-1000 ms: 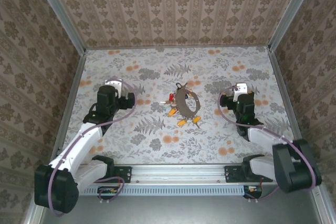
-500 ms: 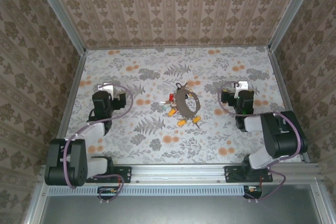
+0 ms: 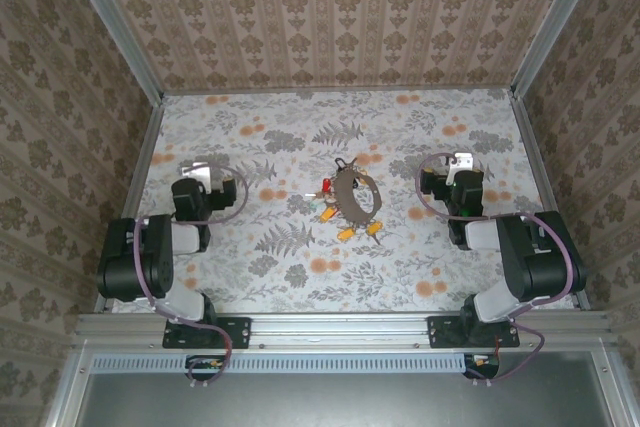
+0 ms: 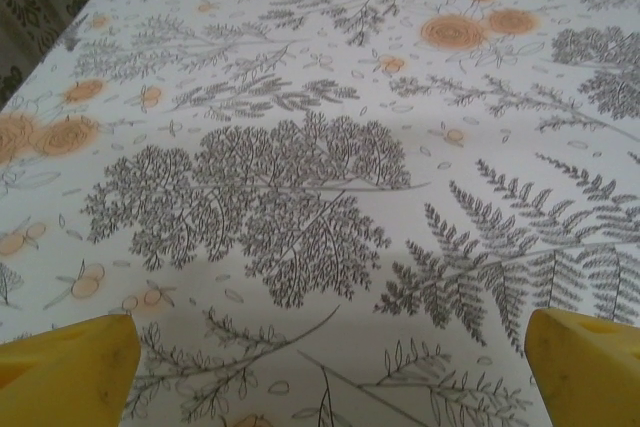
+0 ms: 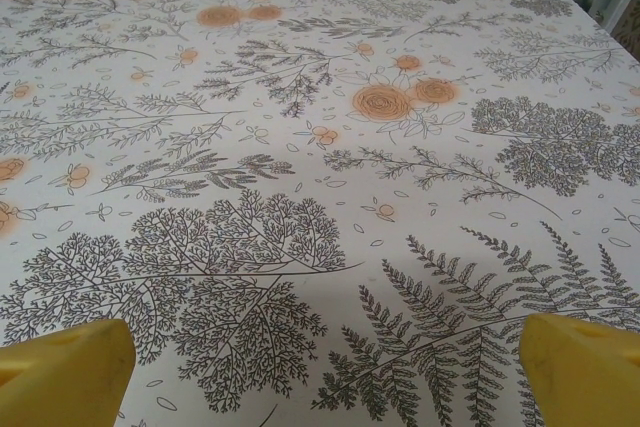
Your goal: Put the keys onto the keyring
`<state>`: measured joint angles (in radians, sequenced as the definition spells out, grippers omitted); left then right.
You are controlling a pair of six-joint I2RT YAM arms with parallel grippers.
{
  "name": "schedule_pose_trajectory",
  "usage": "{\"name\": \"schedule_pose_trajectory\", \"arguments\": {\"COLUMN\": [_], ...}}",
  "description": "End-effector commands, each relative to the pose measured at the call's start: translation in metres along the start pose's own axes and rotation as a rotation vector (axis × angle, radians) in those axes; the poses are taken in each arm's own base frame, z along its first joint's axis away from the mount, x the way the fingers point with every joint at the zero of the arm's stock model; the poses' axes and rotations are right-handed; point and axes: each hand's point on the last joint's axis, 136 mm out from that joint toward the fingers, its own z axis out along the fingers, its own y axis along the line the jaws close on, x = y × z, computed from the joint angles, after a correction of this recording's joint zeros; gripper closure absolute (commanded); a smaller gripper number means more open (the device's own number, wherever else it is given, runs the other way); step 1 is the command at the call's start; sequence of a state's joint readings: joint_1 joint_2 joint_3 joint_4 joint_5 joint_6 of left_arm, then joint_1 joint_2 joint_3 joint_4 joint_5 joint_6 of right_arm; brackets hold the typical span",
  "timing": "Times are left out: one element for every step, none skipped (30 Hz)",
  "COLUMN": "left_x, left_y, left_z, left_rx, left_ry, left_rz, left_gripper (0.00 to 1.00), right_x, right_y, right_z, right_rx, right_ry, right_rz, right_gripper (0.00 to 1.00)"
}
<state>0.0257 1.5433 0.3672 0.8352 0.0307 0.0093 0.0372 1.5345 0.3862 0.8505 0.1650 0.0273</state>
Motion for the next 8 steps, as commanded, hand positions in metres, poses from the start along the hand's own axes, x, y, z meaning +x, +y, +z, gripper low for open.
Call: {"name": "schedule_pose_trajectory", "arguments": {"left_x": [-0.0238,-0.0246,-0.0238,-0.0241,-0.0241,-0.0242,-0.0240,-0.0239], "left_y": [-0.0068,-0.0067,-0.0073,-0.0071,-0.0066,-0.0068,-0.0067,-0.0069], "left_z": [0.0027,0.0028,0.0028,0.0028,0.0030,0.0030,0.0034,0.0033], "left_rx": [0.027,0.027,0.027,0.027,0.024,0.023,0.022,0.021], "left_ry": [-0.060,-0.066,-0.063,-0.062,-0.062,-0.061,-0.060,-0.059], "left_rz": [0.034,0.036,0.037,0.036,0.037,0.038,0.038,0.040], "left_gripper": [0.00,0.00,0.00,0.00,0.00,0.00,0.00,0.00], "right_x": [-0.0126,-0.0120,-0.0116,-0.0120,-0.0118,-0.0116,-0.0122,-0.0121], "right_y": [0.0034,0.0036,0.0034,0.0037,0.0035,0.0041,0.0037,0.0035], "right_z": [0.0013,0.0019,0.0023,0.0025,0.0024,0.0025,0.0019,0.0012], "right_rx": [-0.020,-0.021,-0.021,-0.022,-0.022,-0.024,-0.023,-0.023], "right_ry": [-0.037,-0.033,-0.030,-0.030,-0.030,-0.029,-0.032,-0.035], "right_rz": [0.019,0.019,0.018,0.018,0.019,0.018,0.019,0.019], "right_gripper": [0.00,0.00,0.00,0.00,0.00,0.00,0.00,0.00]}}
